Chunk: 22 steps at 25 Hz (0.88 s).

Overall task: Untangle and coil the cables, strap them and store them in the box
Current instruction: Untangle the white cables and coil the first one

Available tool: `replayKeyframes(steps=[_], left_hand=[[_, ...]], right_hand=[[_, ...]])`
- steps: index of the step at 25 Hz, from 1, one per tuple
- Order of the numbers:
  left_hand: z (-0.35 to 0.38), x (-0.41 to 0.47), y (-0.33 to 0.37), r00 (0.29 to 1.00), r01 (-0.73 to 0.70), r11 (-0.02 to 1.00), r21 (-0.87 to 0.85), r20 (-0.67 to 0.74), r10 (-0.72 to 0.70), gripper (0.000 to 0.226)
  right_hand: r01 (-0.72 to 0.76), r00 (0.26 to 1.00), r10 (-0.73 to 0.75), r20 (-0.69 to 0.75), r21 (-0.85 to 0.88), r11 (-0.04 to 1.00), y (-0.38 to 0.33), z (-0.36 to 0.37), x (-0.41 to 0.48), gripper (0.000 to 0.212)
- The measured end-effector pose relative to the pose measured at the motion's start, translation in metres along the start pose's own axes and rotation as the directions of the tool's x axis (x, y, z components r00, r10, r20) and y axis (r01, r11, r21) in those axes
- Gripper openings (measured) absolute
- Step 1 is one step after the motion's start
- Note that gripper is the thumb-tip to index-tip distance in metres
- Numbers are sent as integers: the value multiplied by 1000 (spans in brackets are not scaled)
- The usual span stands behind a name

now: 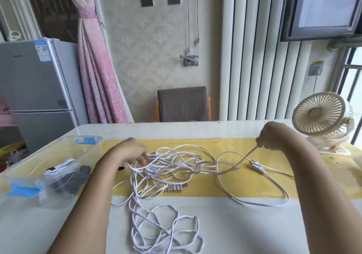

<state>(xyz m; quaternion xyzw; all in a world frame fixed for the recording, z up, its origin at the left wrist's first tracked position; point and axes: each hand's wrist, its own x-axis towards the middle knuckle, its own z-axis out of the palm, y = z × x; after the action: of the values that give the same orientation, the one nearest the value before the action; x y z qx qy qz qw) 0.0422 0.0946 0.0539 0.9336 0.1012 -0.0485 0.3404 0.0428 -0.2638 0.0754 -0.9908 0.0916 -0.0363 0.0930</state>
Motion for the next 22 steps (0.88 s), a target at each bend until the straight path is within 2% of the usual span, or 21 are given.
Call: replayKeyframes(steps=[1,2,3,5,7,8,10,12,13,14,16,18,20,22], left_hand=[[2,-3,1,994,15,986,169,106,-34,26],[5,-6,3,987,17,968,252,148,-55,25],[6,-9,6,989,15,951,310,137,-61,24],[6,-17,15,999,-21,868,495,50,-5,19],[9,-22,23,981,-85,795,601,-89,172,29],[13,-26,28,952,-174,817,549,-117,282,37],[25,-37,41,869,-434,837,334,-90,486,41],[42,-48,54,803,-590,790,167,20,596,24],[52,-51,58,793,-609,781,138,90,602,17],[62,-52,59,797,-603,785,146,159,583,20],[77,-47,54,824,-557,793,247,285,490,38],[86,-39,43,843,-519,770,370,367,393,52],[94,-32,31,841,-532,728,431,369,396,52],[103,-29,23,827,-562,710,425,271,493,34]], right_hand=[[68,982,-57,179,-56,996,-5,1,-5,17],[135,939,-110,327,-54,989,-11,3,-12,16],[179,884,-152,441,-19,984,-18,5,-18,17],[227,803,-213,556,44,973,-30,11,-28,18],[230,771,-228,594,74,970,-40,19,-31,25],[217,753,-226,618,90,972,-46,23,-33,27],[225,707,-230,669,95,970,-59,29,-38,31],[296,668,-254,700,63,953,-71,35,-45,35],[337,662,-259,703,30,941,-76,38,-48,38],[369,668,-255,699,-13,929,-81,41,-51,40],[404,695,-228,682,-108,908,-87,48,-55,35],[413,693,-187,697,-171,895,-91,53,-58,21],[422,691,-144,708,-235,876,-95,53,-61,17],[440,724,-147,675,-287,851,-98,50,-67,19]])
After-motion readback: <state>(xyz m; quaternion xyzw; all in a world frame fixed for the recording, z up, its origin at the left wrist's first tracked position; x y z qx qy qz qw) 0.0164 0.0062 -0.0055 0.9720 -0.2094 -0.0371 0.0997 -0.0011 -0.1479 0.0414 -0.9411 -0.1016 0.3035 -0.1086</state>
